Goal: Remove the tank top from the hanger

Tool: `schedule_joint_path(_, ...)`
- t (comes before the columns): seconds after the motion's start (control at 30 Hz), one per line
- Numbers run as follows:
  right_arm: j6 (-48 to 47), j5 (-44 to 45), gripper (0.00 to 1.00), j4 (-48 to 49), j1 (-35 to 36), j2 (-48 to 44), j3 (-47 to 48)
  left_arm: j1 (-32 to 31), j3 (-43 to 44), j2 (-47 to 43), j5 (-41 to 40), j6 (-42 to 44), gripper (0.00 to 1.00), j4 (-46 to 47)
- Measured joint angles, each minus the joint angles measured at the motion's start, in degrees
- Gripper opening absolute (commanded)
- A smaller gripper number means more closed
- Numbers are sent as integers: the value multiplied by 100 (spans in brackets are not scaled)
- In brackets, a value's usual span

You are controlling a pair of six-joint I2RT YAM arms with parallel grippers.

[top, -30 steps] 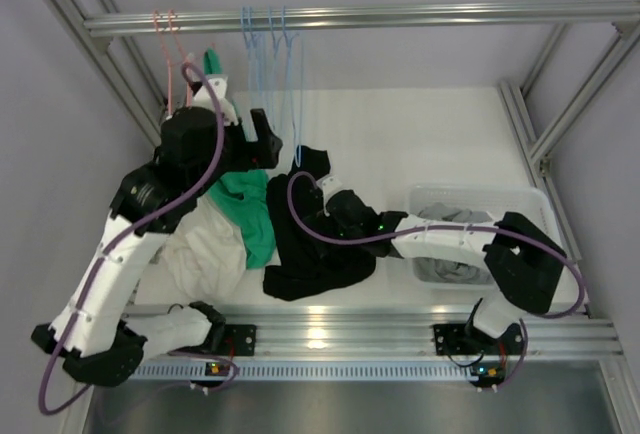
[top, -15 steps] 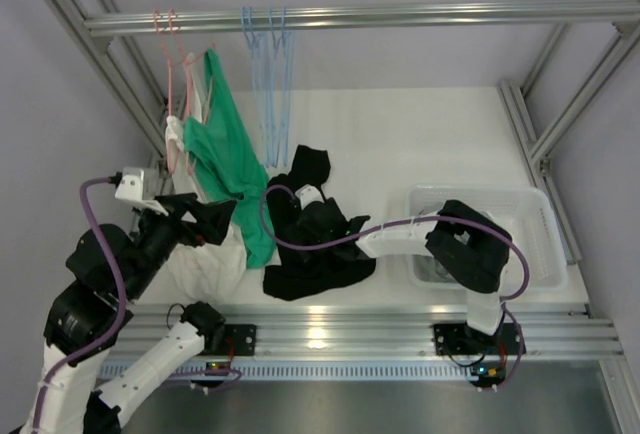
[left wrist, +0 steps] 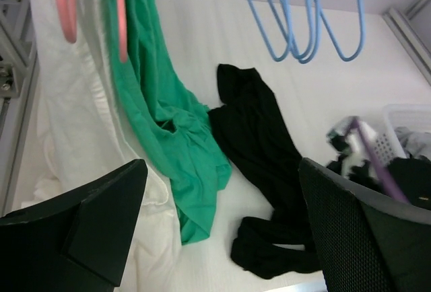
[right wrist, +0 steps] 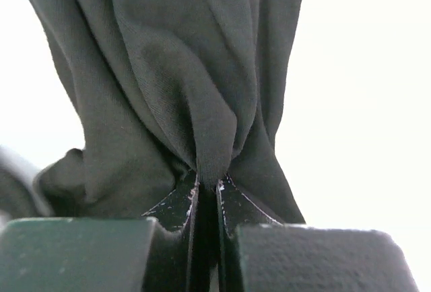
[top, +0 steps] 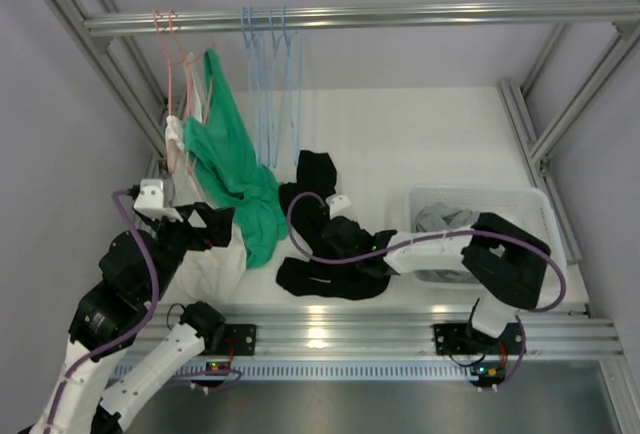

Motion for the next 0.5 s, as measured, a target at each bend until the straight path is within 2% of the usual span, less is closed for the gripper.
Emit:
schedule_joint_path(0.13,13,31,0,-385,44,-1491,-654,0,-588,-297,-313,-4,99,212)
schedule_joint_path(0.23,-79,42,0,-503,44,-2846,-664,0,-1010,-343,-358,-9,99,313)
schedule_joint_path(0.37,-411,118,0,-745,44,-4022,-63,0,-1088,-190,-356,-7,99,361)
schedule_joint_path(0.5,-883,337,0,-1012,44,-4374,868,0,-1093,-160,-354,-4,99,448)
